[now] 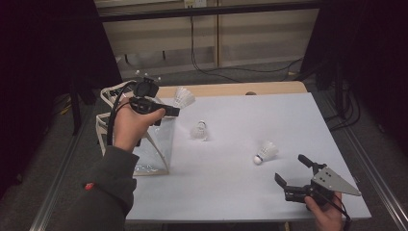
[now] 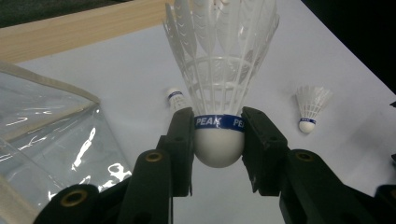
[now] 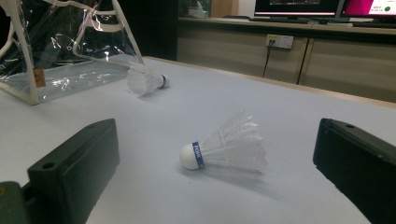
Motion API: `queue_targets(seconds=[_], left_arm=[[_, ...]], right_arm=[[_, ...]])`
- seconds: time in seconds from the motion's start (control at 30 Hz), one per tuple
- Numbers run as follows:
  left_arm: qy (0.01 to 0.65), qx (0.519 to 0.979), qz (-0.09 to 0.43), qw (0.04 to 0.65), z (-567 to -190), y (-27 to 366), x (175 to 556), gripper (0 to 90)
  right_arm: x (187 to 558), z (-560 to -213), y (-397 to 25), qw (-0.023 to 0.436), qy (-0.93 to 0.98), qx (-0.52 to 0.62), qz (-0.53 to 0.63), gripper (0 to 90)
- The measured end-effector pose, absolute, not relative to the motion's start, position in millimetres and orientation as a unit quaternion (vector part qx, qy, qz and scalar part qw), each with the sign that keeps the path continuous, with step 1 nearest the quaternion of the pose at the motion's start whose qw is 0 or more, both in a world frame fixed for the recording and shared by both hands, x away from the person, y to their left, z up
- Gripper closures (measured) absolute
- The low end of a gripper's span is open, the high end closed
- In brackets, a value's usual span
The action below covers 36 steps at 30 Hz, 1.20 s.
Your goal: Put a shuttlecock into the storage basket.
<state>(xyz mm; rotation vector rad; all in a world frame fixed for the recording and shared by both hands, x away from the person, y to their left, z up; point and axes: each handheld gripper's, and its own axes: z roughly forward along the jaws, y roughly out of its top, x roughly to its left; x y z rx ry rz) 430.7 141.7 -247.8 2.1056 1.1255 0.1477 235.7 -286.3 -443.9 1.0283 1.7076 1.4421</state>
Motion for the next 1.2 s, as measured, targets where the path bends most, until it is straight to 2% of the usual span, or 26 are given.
queue_targets(seconds=[1.2], left_arm=[[0.469,0.8,0.082,0.365,-237.2,163.2,444.1,65.6]], right_arm=[[235.2,-443.5,-286.2,0.335,0.654,0.394,0.552,0.5]])
